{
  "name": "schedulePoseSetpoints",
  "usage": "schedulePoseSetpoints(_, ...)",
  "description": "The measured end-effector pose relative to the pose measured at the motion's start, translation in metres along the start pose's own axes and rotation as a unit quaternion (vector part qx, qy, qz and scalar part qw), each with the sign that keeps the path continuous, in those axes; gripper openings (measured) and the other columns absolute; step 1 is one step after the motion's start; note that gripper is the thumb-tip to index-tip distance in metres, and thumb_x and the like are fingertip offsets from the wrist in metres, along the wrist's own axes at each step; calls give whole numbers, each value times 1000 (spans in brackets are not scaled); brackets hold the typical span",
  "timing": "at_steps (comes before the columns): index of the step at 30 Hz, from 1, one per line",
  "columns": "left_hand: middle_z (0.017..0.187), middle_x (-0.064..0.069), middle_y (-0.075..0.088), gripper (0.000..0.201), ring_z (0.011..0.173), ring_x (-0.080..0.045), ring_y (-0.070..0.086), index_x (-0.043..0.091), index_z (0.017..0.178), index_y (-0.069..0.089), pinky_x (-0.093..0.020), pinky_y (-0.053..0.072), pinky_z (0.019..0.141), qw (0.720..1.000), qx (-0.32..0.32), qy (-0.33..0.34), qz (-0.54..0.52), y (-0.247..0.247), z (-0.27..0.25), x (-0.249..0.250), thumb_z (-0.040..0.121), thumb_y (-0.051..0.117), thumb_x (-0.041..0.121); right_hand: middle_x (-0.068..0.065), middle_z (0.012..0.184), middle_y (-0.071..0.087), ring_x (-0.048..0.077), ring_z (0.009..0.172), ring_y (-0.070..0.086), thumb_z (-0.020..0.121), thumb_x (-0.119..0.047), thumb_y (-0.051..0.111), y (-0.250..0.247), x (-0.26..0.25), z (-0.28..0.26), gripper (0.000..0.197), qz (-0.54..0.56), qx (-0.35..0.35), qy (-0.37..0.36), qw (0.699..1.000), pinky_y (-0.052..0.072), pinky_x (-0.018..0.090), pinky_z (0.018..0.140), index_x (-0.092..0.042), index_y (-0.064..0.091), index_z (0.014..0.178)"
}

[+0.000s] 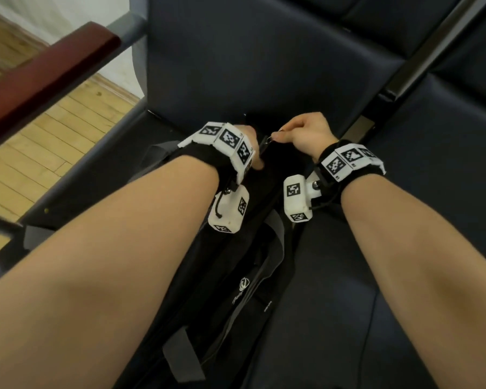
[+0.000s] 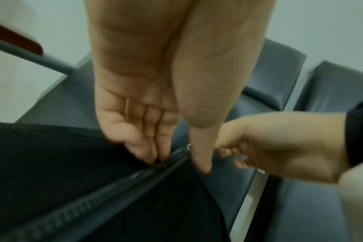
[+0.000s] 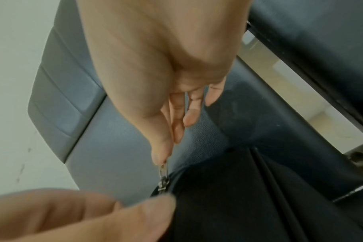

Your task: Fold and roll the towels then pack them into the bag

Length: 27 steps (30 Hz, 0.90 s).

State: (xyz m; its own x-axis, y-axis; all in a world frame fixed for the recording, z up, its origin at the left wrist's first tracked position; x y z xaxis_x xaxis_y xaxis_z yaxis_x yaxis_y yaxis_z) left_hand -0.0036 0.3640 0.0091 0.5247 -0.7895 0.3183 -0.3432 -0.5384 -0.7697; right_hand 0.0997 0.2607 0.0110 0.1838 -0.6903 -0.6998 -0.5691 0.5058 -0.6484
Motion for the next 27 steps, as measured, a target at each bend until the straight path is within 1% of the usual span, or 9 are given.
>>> schedulePoseSetpoints(3,71,-1,50,42,63,-16,51,11,72,45,-27,38,52,997,64,-16,-29,3,17,14,86,64,46,-2,82,68,14,89,65,74,-20,82,-4,0,6,13,0,-26,-15,1000,53,29,83,-16,70,74)
schedulePoseSetpoints(6,81,-4,51,38,79,-21,54,10,87,48,-32,41,65,996,84,-11,-37,-1,31,23,86,66,44,-5,78,64,7,78,60,76,-21,81,-6,3,13,14,-14,-39,-32,999,49,19,71,-12,72,82)
schedulePoseSetpoints(10,83,-7,54,30,91,-27,61,7,89,54,-35,49,74,998,48,-26,-7,-4,36,23,86,68,33,-2,82,67,10,80,63,77,-22,80,-5,10,23,15,-9,-29,-33,999,52,23,75,-11,71,82)
schedulePoseSetpoints(13,68,-1,53,32,77,-23,61,1,88,60,-35,53,73,999,22,-27,22,-4,37,18,79,74,28,-2,80,67,11,79,64,76,-22,81,-5,17,31,14,4,-17,-17,1000,53,25,76,-14,70,77)
schedulePoseSetpoints(16,64,0,57,26,68,-18,56,6,79,64,-27,45,64,1000,-13,-18,8,-10,29,10,81,71,31,-2,81,68,12,85,66,75,-24,82,-7,22,39,15,0,-2,3,1000,54,28,83,-19,68,72)
schedulePoseSetpoints(18,68,-1,62,23,67,-16,55,10,80,67,-24,43,61,999,-40,-15,-14,-20,22,8,84,67,33,-3,79,68,12,85,66,73,-27,83,-7,22,43,18,-17,10,12,1000,53,26,85,-23,67,68)
schedulePoseSetpoints(20,79,-4,66,25,75,-17,57,9,89,70,-25,47,69,998,-66,-15,-20,-29,17,6,84,66,33,-5,75,67,11,82,66,72,-28,84,-6,20,45,20,-35,13,20,999,53,25,84,-24,66,67)
schedulePoseSetpoints(24,82,-5,67,23,79,-19,60,10,88,70,-34,52,86,994,-95,-9,-45,-34,14,3,80,71,31,1,85,70,15,83,67,71,-34,84,7,24,48,22,-95,8,62,994,56,32,82,-19,73,81)
schedulePoseSetpoints(27,77,-4,66,16,76,-19,59,13,79,69,-35,52,84,993,-101,-5,-63,-36,11,-2,78,73,29,4,92,70,20,83,68,72,-39,82,20,23,45,35,-136,9,91,986,58,36,79,-15,72,95)
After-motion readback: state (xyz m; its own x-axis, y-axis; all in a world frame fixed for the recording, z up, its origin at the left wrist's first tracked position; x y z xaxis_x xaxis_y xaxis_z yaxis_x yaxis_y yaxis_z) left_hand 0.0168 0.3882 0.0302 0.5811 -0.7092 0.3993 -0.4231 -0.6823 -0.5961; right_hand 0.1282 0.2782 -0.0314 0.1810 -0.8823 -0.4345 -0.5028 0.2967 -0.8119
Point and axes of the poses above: each hand's wrist, its own z-axis towards the middle knuckle, its own y-axis out of the palm, x = y × z, the point moved 3 cm from there along z, towards the middle knuckle
